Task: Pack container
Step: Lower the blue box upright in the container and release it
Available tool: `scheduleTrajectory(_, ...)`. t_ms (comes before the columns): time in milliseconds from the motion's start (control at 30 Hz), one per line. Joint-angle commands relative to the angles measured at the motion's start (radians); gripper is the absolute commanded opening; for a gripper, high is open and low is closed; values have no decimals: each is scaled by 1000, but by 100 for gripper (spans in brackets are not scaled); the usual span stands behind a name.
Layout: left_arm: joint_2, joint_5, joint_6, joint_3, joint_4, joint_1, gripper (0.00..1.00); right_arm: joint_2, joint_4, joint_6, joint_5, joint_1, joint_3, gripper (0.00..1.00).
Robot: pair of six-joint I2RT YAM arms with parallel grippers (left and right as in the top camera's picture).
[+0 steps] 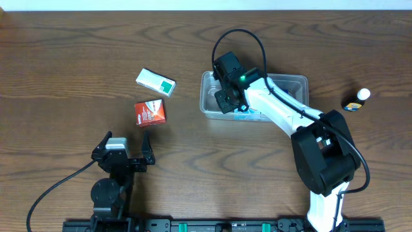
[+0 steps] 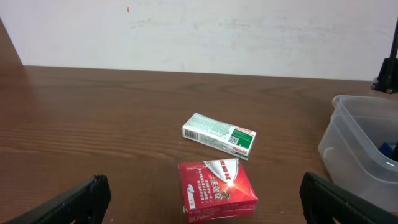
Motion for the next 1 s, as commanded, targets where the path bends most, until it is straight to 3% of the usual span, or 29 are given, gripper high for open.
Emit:
scheduleTrajectory(0, -6, 13, 10, -32, -10, 4, 98, 29, -12, 15, 48, -16, 0, 1)
scheduleTrajectory(600, -6, 13, 10, -32, -10, 4, 98, 29, -90, -23, 38, -140, 6, 1)
scheduleTrajectory(967, -6, 13, 10, -32, -10, 4, 98, 28, -309, -69, -85, -142, 272, 1)
